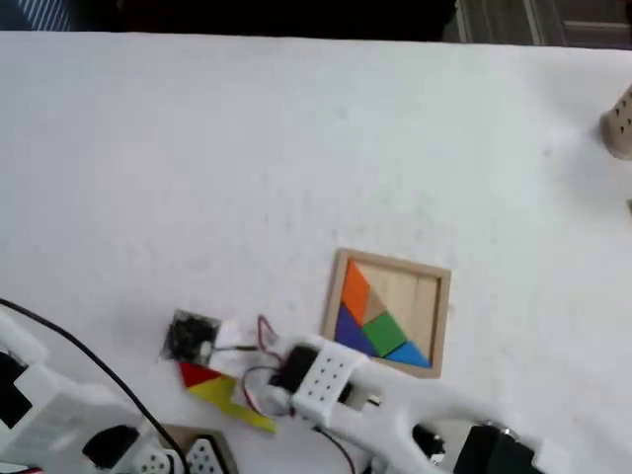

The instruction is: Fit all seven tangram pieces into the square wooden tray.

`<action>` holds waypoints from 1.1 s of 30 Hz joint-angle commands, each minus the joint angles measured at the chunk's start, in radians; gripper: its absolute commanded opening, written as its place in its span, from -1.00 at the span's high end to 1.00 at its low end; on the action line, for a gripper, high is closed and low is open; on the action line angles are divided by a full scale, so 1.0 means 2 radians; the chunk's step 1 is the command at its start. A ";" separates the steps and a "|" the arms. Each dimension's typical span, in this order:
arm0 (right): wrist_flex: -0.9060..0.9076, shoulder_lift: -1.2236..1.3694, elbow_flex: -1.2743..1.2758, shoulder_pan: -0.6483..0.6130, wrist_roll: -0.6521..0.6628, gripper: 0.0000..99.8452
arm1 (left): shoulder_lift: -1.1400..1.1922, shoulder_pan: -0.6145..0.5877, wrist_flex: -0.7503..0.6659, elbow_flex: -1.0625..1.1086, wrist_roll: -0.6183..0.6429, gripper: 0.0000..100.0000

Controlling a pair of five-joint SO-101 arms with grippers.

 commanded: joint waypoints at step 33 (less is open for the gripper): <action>0.017 0.043 -0.071 0.016 0.001 0.96 | -0.002 0.020 0.004 -0.028 -0.011 0.95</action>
